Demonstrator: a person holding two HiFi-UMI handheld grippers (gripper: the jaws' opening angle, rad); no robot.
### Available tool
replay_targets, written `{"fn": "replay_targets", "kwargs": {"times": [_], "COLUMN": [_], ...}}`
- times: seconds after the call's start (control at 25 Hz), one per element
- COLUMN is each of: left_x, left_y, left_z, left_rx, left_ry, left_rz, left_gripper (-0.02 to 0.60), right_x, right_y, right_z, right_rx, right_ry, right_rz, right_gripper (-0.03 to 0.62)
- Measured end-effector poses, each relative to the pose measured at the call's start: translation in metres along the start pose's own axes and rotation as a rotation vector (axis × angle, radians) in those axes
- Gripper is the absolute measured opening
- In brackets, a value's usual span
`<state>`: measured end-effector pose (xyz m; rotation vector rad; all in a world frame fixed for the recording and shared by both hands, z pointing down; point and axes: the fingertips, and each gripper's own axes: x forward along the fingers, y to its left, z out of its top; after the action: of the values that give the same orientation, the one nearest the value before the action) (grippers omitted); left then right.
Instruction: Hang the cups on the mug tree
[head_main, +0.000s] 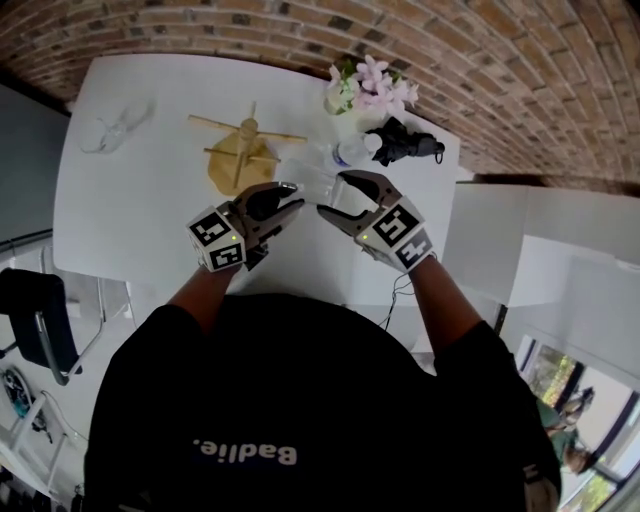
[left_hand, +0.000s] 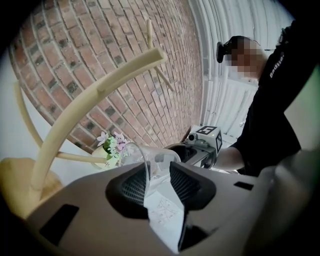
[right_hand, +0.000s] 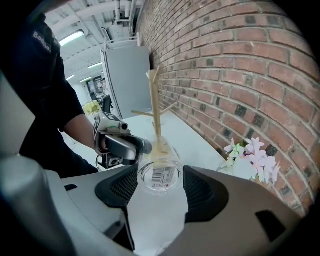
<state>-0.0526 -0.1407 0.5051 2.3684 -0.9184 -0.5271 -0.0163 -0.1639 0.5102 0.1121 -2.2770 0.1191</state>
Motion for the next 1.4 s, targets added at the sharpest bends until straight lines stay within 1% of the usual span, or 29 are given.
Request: {"fn": "replay_targets", "kwargs": {"times": [0.64,0.88,1.04,1.2,1.4], "left_x": [-0.016,-0.021,-0.025,-0.03,-0.036], "left_y": [0.049,0.057,0.065,0.07,0.078], "left_z": [-0.009,-0.011,-0.018,-0.018,-0.02], "left_rx": [-0.062,-0.087,-0.097,-0.106,-0.105], "left_ry": [-0.096,-0.099,-0.128,-0.126,-0.147], "left_rz": [0.104,0.139,0.139,0.155,0.153], "left_gripper": [0.135,0.14,0.141,0.144,0.144], "right_x": [0.047,0.059,0.065,0.073,0.079], "right_y": [-0.017,-0.018,-0.019,-0.018,-0.018], "right_z": [0.006,0.004,0.005,0.004,0.007], "right_rx": [-0.071,-0.074,-0.096,-0.093,-0.103], "right_ry": [0.083,0.104,0.123,0.133,0.141], "right_rz": [0.043,0.043,0.043,0.045,0.045], "right_gripper": [0.301,0.301,0.301,0.301,0.301]}}
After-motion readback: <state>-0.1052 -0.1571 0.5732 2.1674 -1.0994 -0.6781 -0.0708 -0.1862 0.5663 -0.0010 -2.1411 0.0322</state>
